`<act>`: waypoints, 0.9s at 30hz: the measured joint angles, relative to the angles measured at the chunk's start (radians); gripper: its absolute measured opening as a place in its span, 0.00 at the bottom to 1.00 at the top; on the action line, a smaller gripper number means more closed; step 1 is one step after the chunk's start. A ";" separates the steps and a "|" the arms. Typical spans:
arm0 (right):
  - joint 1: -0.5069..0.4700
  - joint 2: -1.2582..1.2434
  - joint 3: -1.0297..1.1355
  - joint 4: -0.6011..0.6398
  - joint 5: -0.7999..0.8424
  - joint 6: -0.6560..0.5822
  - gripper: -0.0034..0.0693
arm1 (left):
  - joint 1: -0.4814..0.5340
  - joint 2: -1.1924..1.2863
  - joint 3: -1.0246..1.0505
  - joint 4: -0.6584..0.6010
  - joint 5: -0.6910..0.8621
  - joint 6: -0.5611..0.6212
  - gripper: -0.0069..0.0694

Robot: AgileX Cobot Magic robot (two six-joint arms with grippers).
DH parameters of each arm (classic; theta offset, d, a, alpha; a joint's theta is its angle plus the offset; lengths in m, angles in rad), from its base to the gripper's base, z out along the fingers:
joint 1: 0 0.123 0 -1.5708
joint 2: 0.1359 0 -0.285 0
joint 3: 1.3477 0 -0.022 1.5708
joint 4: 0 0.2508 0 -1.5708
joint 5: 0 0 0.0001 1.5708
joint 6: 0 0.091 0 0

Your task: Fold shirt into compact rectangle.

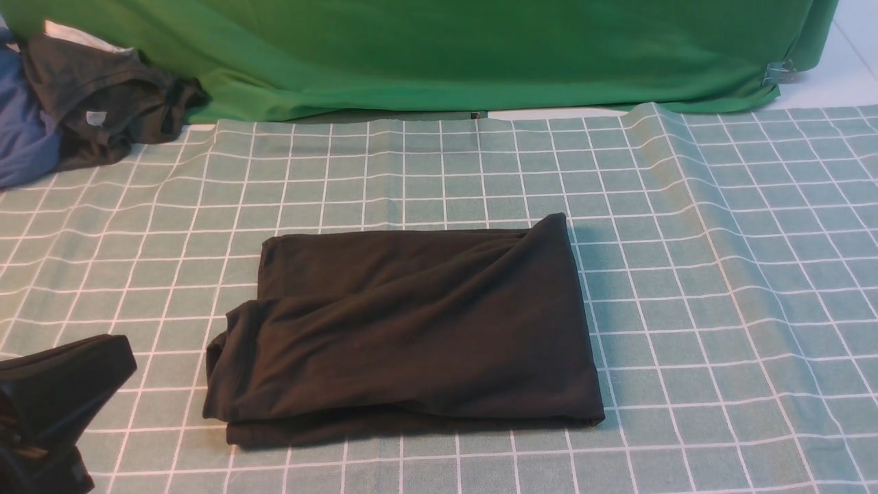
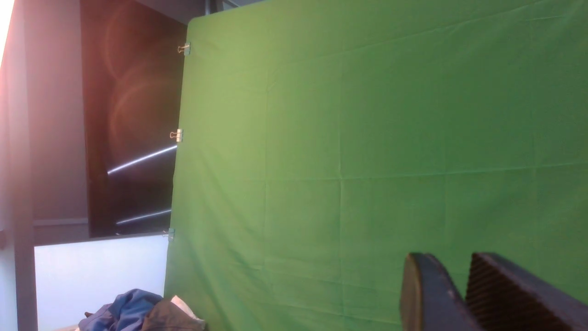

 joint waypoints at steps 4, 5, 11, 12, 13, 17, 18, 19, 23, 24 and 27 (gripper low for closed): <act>0.000 0.000 0.000 0.000 0.000 0.000 0.26 | 0.000 -0.017 0.020 0.057 -0.085 0.040 0.11; 0.000 0.000 0.000 0.000 0.000 0.000 0.26 | 0.000 -0.033 0.042 0.079 -0.123 0.045 0.11; 0.000 0.000 0.000 -0.001 0.000 0.000 0.28 | 0.075 -0.207 0.229 0.146 -0.334 0.049 0.11; 0.000 0.000 0.000 -0.001 0.000 0.000 0.28 | 0.100 -0.247 0.278 0.154 -0.353 0.049 0.11; 0.000 0.000 0.000 -0.001 0.000 0.000 0.28 | 0.112 -0.265 0.302 0.159 -0.361 0.049 0.11; 0.000 0.000 0.000 -0.001 0.000 0.000 0.29 | 0.174 -0.351 0.445 0.202 -0.386 0.049 0.11; 0.000 0.000 0.000 -0.001 0.000 0.000 0.30 | 0.184 -0.357 0.470 0.211 -0.390 0.049 0.11; 0.000 0.000 0.000 -0.001 0.000 0.000 0.30 | 0.190 -0.360 0.487 0.219 -0.389 0.049 0.11; 0.000 0.000 0.000 -0.001 0.000 0.000 0.31 | 0.197 -0.363 0.496 0.257 -0.376 0.049 0.11; 0.000 0.000 0.001 -0.001 0.000 0.000 0.31 | 0.198 -0.363 0.496 0.262 -0.372 0.049 0.11; 0.000 0.000 0.001 -0.001 0.000 0.000 0.33 | 0.198 -0.363 0.496 0.275 -0.370 0.049 0.11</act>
